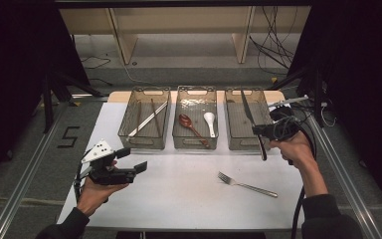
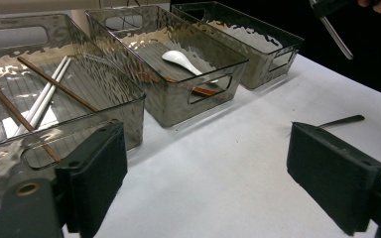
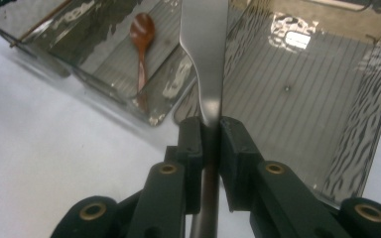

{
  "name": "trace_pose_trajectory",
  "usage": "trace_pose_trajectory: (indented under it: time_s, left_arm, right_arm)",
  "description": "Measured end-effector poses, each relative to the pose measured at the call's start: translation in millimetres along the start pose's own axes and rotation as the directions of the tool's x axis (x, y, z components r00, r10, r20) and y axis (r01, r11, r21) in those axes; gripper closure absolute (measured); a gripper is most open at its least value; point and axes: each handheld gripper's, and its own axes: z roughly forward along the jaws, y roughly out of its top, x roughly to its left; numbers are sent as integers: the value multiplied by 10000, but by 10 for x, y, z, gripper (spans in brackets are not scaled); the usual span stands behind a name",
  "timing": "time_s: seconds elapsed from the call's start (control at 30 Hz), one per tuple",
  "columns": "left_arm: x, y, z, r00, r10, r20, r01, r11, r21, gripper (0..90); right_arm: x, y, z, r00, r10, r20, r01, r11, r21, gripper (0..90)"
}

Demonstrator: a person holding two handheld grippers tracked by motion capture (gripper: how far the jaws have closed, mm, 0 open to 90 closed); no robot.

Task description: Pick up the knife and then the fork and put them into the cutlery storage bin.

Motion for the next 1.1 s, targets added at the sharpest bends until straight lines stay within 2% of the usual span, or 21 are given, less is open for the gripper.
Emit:
trace_pose_trajectory:
  time_s: [0.27,0.47,0.67,0.87,1.1]
  left_arm:
    - [9,-2,-7,10000,29,23,-29,10000,15,157]
    - [1,1,-6,10000,36,43,-36,10000,-28,157]
    - [-4,2,2,10000,8,48,-8,10000,-32,157]
    - [2,3,-3,10000,35,52,-35,10000,-24,157]
    - [1,4,-7,10000,38,69,-38,10000,-47,157]
  right_arm:
    - [-70,192,81,9994,315,137,-312,9993,-218,810]
    - [-128,304,147,9978,498,448,-484,9984,-302,809]
    - [-208,426,208,9937,727,850,-692,9967,-427,809]
    - [-294,537,277,9875,943,1260,-907,9953,-338,809]
    - [-361,597,368,9825,1130,1481,-1091,9934,-342,808]
